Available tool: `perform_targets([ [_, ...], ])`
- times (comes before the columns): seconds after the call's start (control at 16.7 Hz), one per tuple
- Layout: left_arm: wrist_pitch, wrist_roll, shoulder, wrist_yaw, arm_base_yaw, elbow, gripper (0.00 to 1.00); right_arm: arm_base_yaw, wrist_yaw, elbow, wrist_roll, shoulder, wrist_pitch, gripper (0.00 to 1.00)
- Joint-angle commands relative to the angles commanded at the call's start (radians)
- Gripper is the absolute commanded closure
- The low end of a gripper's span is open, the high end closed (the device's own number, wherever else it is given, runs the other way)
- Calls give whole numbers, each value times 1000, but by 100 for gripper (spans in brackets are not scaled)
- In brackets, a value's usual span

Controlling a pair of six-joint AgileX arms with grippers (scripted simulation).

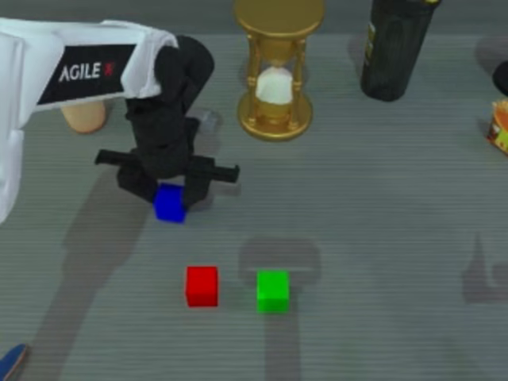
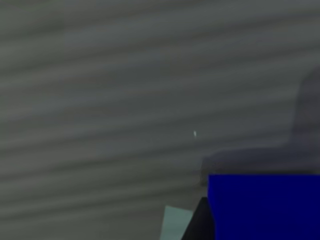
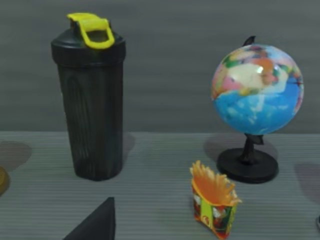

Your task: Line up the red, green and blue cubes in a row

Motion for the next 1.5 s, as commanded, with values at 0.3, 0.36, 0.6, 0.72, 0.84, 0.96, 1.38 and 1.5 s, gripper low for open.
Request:
perform_targets([
  [0.3, -174, -3, -54, -1, 14, 108, 100, 0, 0, 0, 0, 0, 0, 0],
  [0.36, -199, -2, -65, 0, 16, 126, 100, 0, 0, 0, 0, 0, 0, 0],
  [0.6, -218, -2, -75, 0, 17, 141, 100, 0, 0, 0, 0, 0, 0, 0],
  [0.72, -216, -2, -71, -1, 9, 141, 100, 0, 0, 0, 0, 0, 0, 0],
  [0.84, -232, -37, -53, -2, -22, 171, 100, 0, 0, 0, 0, 0, 0, 0],
  [0.96, -263, -114, -23, -3, -84, 227, 100, 0, 0, 0, 0, 0, 0, 0],
  [1.38, -410, -588, 108, -8, -408, 489, 100, 0, 0, 0, 0, 0, 0, 0],
  [1.5, -440, -685, 131, -9, -486, 548, 100, 0, 0, 0, 0, 0, 0, 0],
])
